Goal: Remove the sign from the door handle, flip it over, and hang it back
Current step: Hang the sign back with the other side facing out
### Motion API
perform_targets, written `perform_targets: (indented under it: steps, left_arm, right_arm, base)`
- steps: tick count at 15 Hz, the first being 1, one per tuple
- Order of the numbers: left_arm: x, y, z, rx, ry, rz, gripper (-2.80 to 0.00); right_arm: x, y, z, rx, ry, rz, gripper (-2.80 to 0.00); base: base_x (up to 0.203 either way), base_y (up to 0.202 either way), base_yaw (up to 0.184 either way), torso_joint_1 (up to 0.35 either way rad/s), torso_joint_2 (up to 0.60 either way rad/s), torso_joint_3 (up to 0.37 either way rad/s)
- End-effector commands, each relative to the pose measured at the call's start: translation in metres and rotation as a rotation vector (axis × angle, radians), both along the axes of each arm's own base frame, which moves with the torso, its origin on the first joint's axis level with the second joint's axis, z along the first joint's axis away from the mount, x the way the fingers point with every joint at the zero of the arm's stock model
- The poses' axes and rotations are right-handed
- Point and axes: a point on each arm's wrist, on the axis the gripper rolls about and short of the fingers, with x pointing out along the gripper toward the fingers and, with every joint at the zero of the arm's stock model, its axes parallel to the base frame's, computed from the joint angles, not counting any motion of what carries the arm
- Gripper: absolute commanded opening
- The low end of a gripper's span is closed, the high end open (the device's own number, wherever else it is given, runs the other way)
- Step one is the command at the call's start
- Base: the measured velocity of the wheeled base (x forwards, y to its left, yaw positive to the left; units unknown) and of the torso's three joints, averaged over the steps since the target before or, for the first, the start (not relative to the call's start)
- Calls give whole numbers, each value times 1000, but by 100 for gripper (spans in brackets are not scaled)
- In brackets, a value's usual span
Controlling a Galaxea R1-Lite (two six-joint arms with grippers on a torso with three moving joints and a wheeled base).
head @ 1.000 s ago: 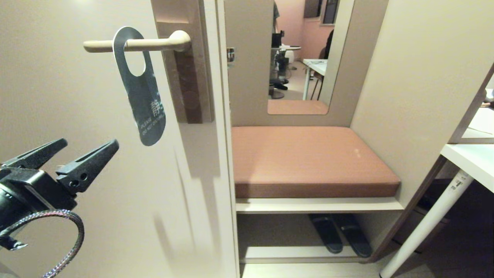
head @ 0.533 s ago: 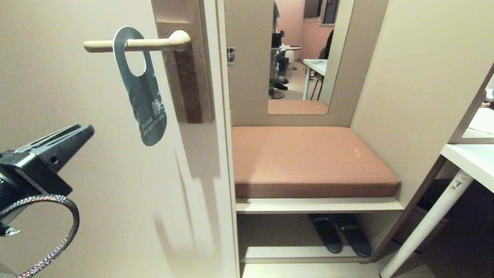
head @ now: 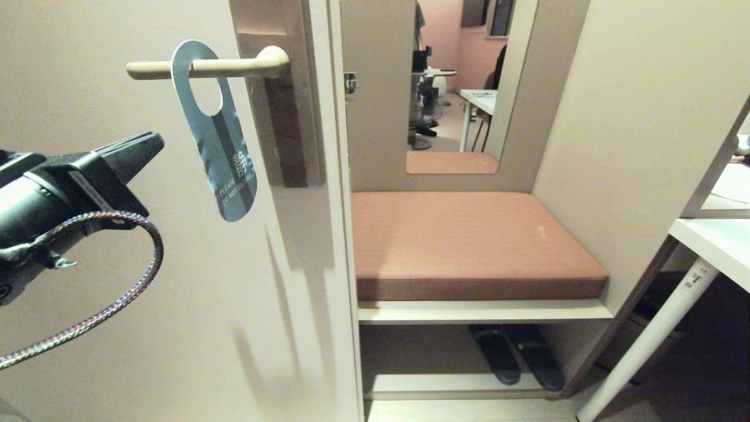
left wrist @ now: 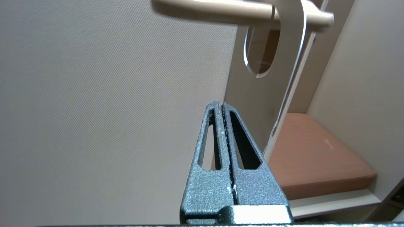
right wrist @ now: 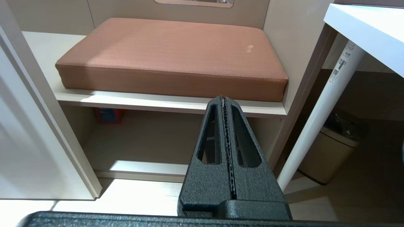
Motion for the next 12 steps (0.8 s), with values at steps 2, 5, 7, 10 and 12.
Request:
perform_targets:
  steps: [2, 5, 7, 10, 12]
  left_arm:
    - [18, -11, 4, 6, 10, 0, -280]
    - [27, -17, 9, 12, 4, -25, -280]
    - [31, -21, 12, 28, -3, -30, -280]
    - [34, -28, 9, 49, 4, -48, -280]
    - [35, -30, 9, 53, 6, -54, -280]
  right_arm:
    - [0, 0, 0, -1, -1, 0, -280]
    - [0, 0, 0, -1, -2, 0, -280]
    - [0, 0, 0, -1, -2, 0, -280]
    - [0, 0, 0, -1, -1, 0, -280]
    - [0, 0, 0, -1, -1, 0, -280]
  base:
    - [0, 0, 0, 0, 0, 0]
    - [0, 0, 0, 0, 0, 0]
    - [0, 0, 0, 0, 0, 0]
    - [0, 0, 0, 0, 0, 0]
    - [0, 0, 0, 0, 0, 0]
